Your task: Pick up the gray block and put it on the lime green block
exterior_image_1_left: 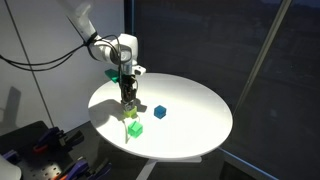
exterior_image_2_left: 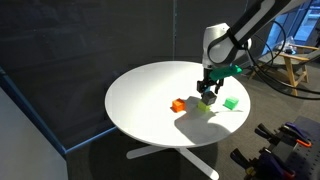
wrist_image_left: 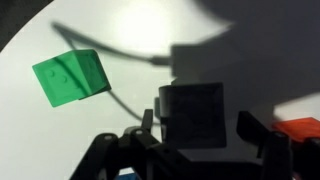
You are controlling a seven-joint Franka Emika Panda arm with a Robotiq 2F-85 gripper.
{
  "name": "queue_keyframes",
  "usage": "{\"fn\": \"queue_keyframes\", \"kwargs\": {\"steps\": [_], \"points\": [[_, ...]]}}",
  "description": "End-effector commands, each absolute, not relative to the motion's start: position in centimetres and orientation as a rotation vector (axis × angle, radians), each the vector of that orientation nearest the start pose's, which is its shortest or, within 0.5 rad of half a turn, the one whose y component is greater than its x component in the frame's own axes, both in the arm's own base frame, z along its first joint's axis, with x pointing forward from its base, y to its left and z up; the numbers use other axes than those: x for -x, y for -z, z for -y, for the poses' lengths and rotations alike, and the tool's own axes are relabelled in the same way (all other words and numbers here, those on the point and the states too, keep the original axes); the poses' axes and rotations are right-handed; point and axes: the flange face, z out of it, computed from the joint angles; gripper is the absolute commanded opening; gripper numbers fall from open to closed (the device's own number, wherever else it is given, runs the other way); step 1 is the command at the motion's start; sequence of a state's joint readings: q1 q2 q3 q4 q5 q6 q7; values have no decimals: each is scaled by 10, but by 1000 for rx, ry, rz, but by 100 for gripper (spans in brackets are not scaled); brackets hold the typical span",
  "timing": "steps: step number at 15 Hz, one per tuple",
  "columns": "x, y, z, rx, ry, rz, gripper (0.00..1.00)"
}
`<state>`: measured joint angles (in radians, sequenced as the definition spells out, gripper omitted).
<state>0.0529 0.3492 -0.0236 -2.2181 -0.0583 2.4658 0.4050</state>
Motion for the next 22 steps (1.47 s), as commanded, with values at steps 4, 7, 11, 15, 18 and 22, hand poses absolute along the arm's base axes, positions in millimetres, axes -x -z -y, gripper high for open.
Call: {"fn": "queue_keyframes", "kwargs": {"steps": [4, 7, 11, 15, 18, 22], "points": [[-541, -220, -19, 3130, -159, -505, 100], [-537, -232, -21, 3117, -156, -497, 100], [-531, -254, -25, 3116, -154, -493, 100], [-519, -274, -31, 3132, -171, -493, 100], [-506, -284, -35, 3134, -179, -484, 100], [-484, -298, -40, 3131, -148, -458, 100]]}}
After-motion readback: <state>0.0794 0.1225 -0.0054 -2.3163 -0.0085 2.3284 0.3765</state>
